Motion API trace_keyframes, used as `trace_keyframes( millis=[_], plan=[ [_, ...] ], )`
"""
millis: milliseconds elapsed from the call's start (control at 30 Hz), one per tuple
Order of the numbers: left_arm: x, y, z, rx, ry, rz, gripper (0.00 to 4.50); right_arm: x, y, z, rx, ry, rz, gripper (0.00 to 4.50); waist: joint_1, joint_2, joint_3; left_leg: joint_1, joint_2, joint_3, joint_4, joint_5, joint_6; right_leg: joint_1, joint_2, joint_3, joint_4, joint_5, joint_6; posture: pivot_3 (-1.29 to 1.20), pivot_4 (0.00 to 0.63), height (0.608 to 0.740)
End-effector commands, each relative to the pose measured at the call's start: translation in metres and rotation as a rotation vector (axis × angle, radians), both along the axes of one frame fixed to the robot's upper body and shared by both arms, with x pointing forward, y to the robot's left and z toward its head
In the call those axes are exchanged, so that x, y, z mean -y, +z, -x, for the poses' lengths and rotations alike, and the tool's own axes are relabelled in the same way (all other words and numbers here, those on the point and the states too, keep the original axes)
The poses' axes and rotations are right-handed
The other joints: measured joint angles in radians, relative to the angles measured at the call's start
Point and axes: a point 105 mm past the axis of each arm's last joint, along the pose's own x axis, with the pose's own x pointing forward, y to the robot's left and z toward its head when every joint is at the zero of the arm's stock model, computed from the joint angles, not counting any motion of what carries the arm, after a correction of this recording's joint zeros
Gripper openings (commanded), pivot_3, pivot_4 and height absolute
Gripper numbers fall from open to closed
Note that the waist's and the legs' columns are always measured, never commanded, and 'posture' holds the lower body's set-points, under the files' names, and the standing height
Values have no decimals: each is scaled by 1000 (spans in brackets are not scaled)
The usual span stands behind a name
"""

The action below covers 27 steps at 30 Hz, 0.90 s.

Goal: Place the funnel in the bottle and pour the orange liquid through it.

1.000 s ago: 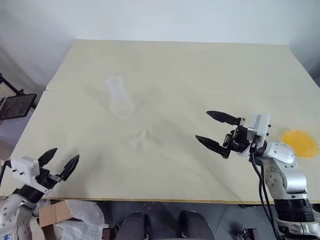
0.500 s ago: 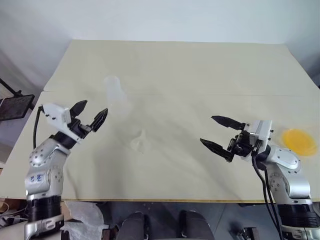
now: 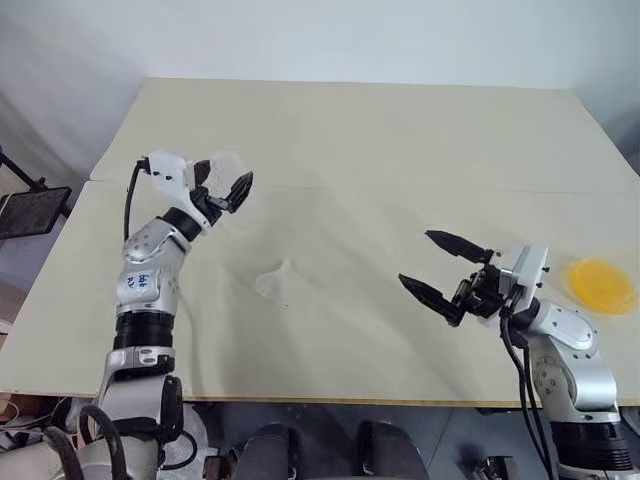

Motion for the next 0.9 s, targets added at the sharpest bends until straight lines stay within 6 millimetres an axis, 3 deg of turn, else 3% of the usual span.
trace_keyframes(
  millis=[33, 133, 233, 400, 567, 700, 767, 833, 900],
  plan=[
    [-2, 13, -5, 40, 19, -16, 4500, -4, 10, 2, 54, 3, -2, 4485, 0, 0, 0, 0, 0, 0, 0, 0, 0, 0, 0, 0, 0, 0, 0, 0, 150, 740],
    [-4, 13, -6, 41, 21, -15, 4500, -4, 11, 2, 57, 0, -6, 4485, 0, 0, 0, 0, 0, 0, 0, 0, 0, 0, 0, 0, 0, 0, 0, 0, 150, 740],
    [-4, 16, -4, 64, 6, -15, 3938, -4, 12, 1, 70, -12, -18, 4500, 0, 0, 0, 0, 0, 0, 0, 0, 0, 0, 0, 0, 0, 0, 0, 0, 150, 740],
    [-4, 17, -2, 74, -9, -21, 2378, -4, 11, 0, 74, -20, -23, 4500, 0, 0, 0, 0, 0, 0, 0, 0, 0, 0, 0, 0, 0, 0, 0, 0, 150, 740],
    [7, 36, 7, 171, -96, 12, 2330, 0, 13, 0, 87, -41, -15, 4500, 0, 0, 0, 0, 0, 0, 0, 0, 0, 0, 0, 0, 0, 0, 0, 0, 150, 740],
    [45, 60, 25, 282, -313, -10, 2330, 13, 17, 4, 105, -101, 4, 4500, 5, -1, 0, -1, 0, -1, 1, 0, 0, 0, 0, -1, 0, 0, 0, 0, 150, 740],
    [79, 64, 38, 300, -490, -78, 2330, 27, 20, 9, 115, -156, 14, 4500, 9, -1, 1, -3, -1, -3, 2, 0, 0, 0, 0, -2, 0, 0, 0, 0, 150, 740],
    [126, 57, 56, 269, -746, -133, 2330, 47, 21, 19, 115, -244, 36, 4500, 16, -1, 1, -4, -2, -5, 3, 0, 0, 0, 0, -3, 0, 0, 1, 0, 150, 740],
    [153, 50, 66, 245, -886, -158, 2330, 59, 20, 27, 107, -299, 53, 4500, 23, -1, 1, -5, -3, -5, 3, 0, 1, 1, 0, -4, 0, 1, 1, 0, 150, 740]
  ],
)
